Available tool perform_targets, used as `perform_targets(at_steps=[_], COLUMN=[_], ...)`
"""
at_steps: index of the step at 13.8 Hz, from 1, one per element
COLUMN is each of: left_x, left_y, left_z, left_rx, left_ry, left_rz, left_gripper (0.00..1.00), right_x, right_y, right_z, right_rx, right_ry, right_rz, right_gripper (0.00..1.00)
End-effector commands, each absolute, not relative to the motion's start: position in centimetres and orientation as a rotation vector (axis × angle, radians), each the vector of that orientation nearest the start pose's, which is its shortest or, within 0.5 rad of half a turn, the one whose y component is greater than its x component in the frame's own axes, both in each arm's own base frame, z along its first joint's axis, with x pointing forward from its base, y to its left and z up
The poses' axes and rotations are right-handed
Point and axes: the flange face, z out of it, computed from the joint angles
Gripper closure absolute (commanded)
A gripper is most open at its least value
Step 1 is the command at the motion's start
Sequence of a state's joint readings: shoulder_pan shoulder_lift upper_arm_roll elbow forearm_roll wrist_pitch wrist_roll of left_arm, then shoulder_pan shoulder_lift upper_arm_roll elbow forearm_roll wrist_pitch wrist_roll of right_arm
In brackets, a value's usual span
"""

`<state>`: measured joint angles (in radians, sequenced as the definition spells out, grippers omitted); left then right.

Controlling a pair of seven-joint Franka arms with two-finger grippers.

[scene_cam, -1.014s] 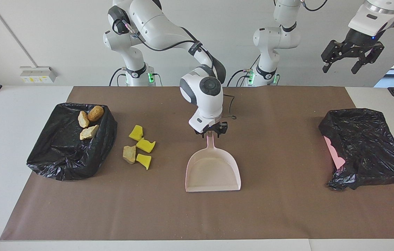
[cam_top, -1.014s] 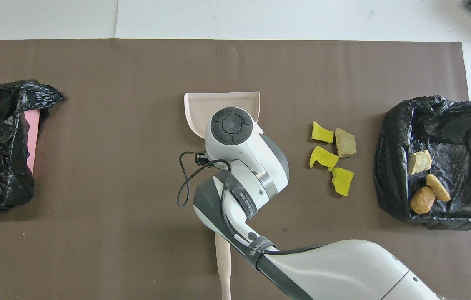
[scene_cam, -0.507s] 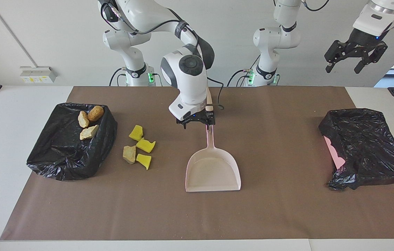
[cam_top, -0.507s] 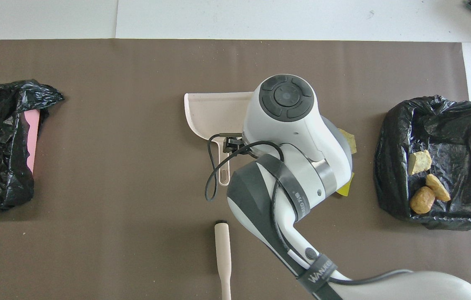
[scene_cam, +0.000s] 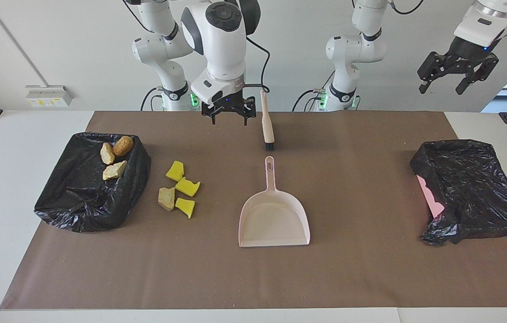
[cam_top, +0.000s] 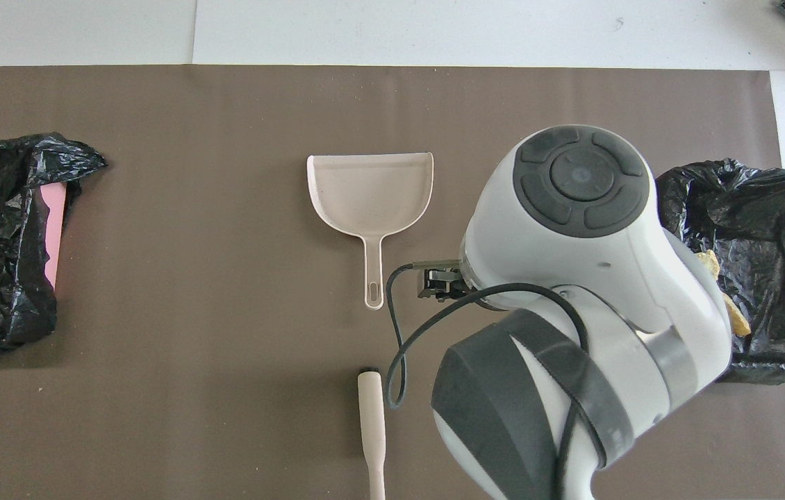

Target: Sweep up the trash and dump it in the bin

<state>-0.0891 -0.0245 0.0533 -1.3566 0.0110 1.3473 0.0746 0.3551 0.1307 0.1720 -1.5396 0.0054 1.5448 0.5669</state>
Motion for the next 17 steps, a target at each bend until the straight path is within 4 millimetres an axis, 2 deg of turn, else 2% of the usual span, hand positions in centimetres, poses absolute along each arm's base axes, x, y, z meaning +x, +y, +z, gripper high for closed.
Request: perform_targets(at_steps=[1, 3, 6, 9, 12, 14, 17], left_x=[51.1, 51.1, 51.2, 51.1, 51.1, 51.2, 51.1], left_y=[-1.5, -1.5, -1.5, -1.5, -1.5, -1.5, -1.5], left_z=[71.9, 72.0, 71.9, 71.9, 71.9, 71.9, 71.9], left_rx=[-3.111, -3.111, -3.111, -3.111, -3.111, -3.111, -3.111], left_ry=[0.154, 0.154, 0.154, 0.154, 0.154, 0.154, 0.154], left_rz=[-0.011, -0.016, -0.011, -0.011, -0.011, -0.014, -0.011], left_gripper=[0.00, 0.00, 0.00, 0.00, 0.00, 0.00, 0.00], right_x=[49.2, 46.9, 40.3, 35.0, 32.0, 30.0, 27.9], right_y=[28.4, 29.1, 30.6, 34.6, 37.0, 38.1, 40.4], right_z=[55.5, 54.8, 52.0, 48.0, 44.9, 42.1, 39.1], right_rx=[-3.178, -3.130, -3.101, -3.088, -3.091, -3.087, -3.098], right_ry=[0.026, 0.022, -0.009, 0.018, -0.053, -0.070, -0.093], right_rz=[0.238, 0.303, 0.267, 0.283, 0.277, 0.253, 0.271], right_gripper=[0.00, 0.00, 0.00, 0.00, 0.00, 0.00, 0.00])
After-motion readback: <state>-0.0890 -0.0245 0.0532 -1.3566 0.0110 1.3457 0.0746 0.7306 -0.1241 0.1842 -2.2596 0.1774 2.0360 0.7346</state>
